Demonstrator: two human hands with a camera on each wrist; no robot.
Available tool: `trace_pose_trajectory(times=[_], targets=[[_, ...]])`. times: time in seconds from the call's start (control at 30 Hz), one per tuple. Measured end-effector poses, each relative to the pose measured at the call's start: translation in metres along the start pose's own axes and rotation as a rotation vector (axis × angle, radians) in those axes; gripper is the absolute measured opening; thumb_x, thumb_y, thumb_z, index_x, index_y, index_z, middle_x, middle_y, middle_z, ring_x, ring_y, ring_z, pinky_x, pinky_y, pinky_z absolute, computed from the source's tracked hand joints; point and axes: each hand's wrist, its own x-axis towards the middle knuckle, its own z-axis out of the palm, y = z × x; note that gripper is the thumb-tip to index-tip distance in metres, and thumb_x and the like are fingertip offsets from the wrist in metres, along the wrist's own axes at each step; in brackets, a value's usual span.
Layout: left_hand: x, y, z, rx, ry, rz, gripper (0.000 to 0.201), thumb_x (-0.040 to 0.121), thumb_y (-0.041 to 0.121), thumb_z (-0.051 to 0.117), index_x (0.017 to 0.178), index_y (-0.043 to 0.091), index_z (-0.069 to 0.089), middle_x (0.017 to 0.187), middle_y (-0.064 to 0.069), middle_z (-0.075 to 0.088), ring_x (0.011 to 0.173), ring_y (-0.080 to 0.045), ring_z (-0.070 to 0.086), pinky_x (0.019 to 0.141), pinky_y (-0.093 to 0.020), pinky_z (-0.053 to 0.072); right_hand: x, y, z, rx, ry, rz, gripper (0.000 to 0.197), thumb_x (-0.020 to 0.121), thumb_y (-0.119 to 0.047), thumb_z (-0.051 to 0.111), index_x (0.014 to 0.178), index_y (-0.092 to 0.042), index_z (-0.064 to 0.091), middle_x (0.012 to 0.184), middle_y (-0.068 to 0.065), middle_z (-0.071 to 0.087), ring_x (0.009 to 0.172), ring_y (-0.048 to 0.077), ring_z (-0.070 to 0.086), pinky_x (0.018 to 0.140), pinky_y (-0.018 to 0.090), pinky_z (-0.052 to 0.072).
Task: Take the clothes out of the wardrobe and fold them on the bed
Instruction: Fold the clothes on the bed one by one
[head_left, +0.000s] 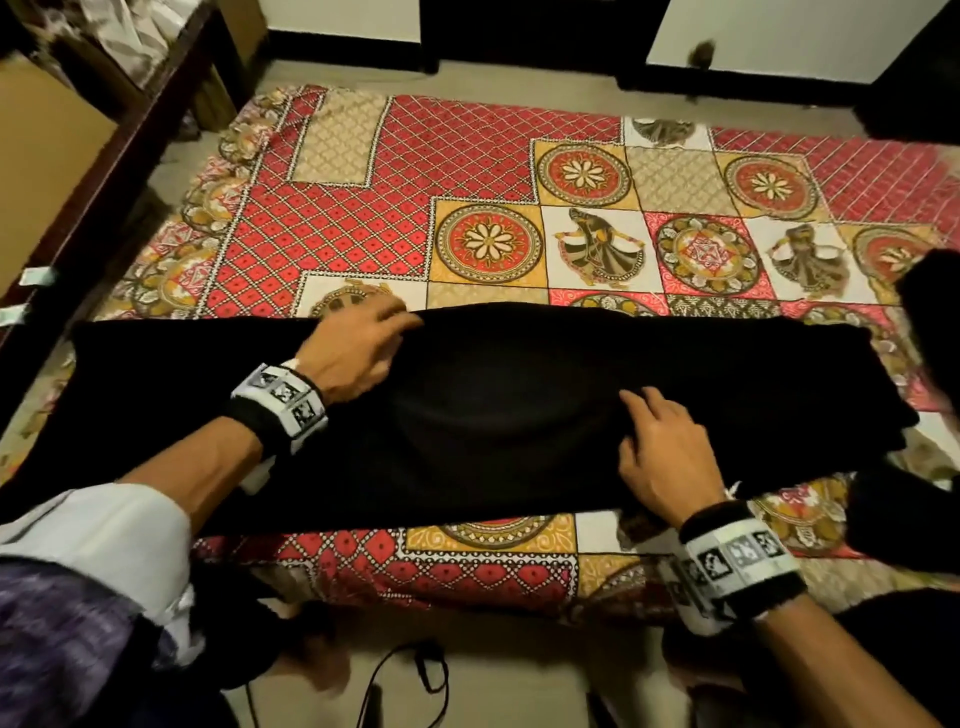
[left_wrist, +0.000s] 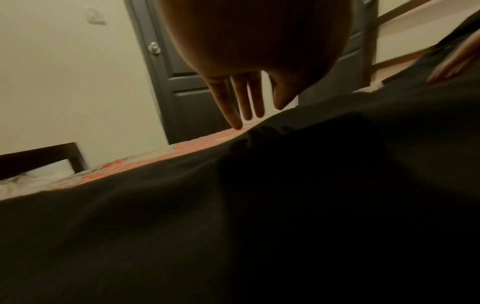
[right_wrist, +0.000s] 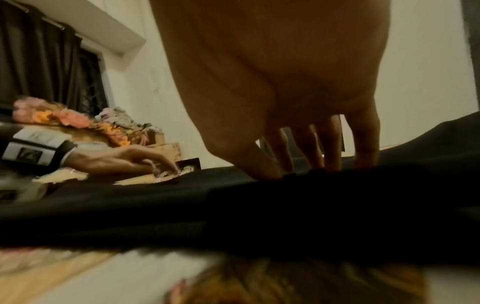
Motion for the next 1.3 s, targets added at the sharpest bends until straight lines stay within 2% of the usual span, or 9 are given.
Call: trace_pose_trajectory(times=[0.13,0.27,0.4,0.6,0.73,0.87,1.03,1.2,1.3], targets=[[0.036,0.053,0.018,-0.141,-0.1,0.188,0.045,0.105,0.03,0.043,0.149,0.025,0.046,0.155,-0.005,0.043,0.14,-0.023,0.042,0.104,-0.039,0.045,-0.025,0.013,-0.006,0.074,0.037,-0.201,0.052,0.086,-0.021,0.066,0.138,-0.017,0.058,0.144,0.009,0.05,0.122,0.032,0.056,0.096,0.045,0.054],[0.085,0.063,0.048,0.072,-0.311,0.083,0.064,0.103,0.056,0.029,0.161,0.031,0.019,0.167,-0.007,0.021,0.149,-0.028,0.03,0.11,-0.044,0.04,-0.058,-0.004,-0.001,-0.051,-0.211,-0.454,0.063,0.08,-0.043,0.058,0.14,-0.024,0.055,0.129,0.002,0.055,0.114,0.025,0.055,0.093,0.042,0.049],[0.127,0.06,0.055,0.172,-0.427,-0.138,0.063,0.105,0.049,0.032,0.161,0.021,0.017,0.167,-0.009,0.018,0.148,-0.032,0.032,0.114,-0.046,0.037,-0.067,-0.01,-0.002,-0.077,-0.266,-0.434,0.062,0.076,-0.048,0.052,0.133,-0.025,0.055,0.121,-0.001,0.054,0.108,0.023,0.053,0.089,0.043,0.049],[0.125,0.102,0.053,-0.004,-0.018,-0.069,0.059,0.096,0.037,0.05,0.148,0.009,0.041,0.155,-0.019,0.038,0.135,-0.039,0.045,0.106,-0.051,0.045,-0.039,0.016,-0.018,0.028,-0.154,-0.268,0.043,0.089,-0.045,0.05,0.127,-0.029,0.063,0.117,-0.005,0.059,0.106,0.018,0.057,0.088,0.037,0.049],[0.102,0.112,0.075,0.069,-0.161,0.071,0.064,0.1,0.054,0.026,0.157,0.025,0.032,0.163,-0.009,0.03,0.148,-0.029,0.033,0.117,-0.051,0.033,-0.027,0.033,-0.025,0.063,-0.303,-0.218,0.036,0.089,-0.042,0.059,0.125,-0.035,0.062,0.116,-0.006,0.06,0.111,0.02,0.058,0.09,0.038,0.05],[0.131,0.115,0.061,0.073,-0.165,-0.06,0.078,0.089,0.057,0.03,0.155,0.017,0.033,0.157,-0.019,0.036,0.142,-0.037,0.039,0.113,-0.052,0.032,-0.008,0.07,-0.047,0.147,-0.09,0.076,0.021,0.084,-0.035,0.064,0.104,-0.031,0.072,0.104,-0.006,0.069,0.101,0.023,0.067,0.083,0.035,0.052],[0.174,0.166,0.075,0.05,-0.204,0.283,0.071,0.094,0.06,0.025,0.158,0.029,0.031,0.163,-0.011,0.03,0.149,-0.031,0.031,0.119,-0.05,0.029,0.005,0.143,-0.059,0.192,-0.192,0.441,0.013,0.08,-0.029,0.07,0.092,-0.029,0.071,0.109,0.002,0.069,0.107,0.031,0.065,0.091,0.037,0.053],[0.201,0.18,0.095,0.127,-0.275,-0.004,0.059,0.104,0.044,0.026,0.161,0.031,0.015,0.168,-0.004,0.02,0.154,-0.025,0.02,0.12,-0.052,0.024,0.005,0.187,-0.057,0.187,-0.421,0.645,0.041,0.07,-0.058,0.063,0.094,-0.026,0.068,0.101,0.005,0.07,0.099,0.031,0.066,0.096,0.044,0.054],[0.206,0.192,0.087,0.156,-0.209,-0.105,0.061,0.101,0.043,0.036,0.154,0.014,0.031,0.164,-0.015,0.026,0.151,-0.031,0.025,0.118,-0.054,0.029,-0.001,0.198,-0.066,0.156,-0.237,0.667,0.048,0.073,-0.061,0.065,0.098,-0.021,0.069,0.109,0.012,0.072,0.103,0.035,0.066,0.093,0.042,0.054]])
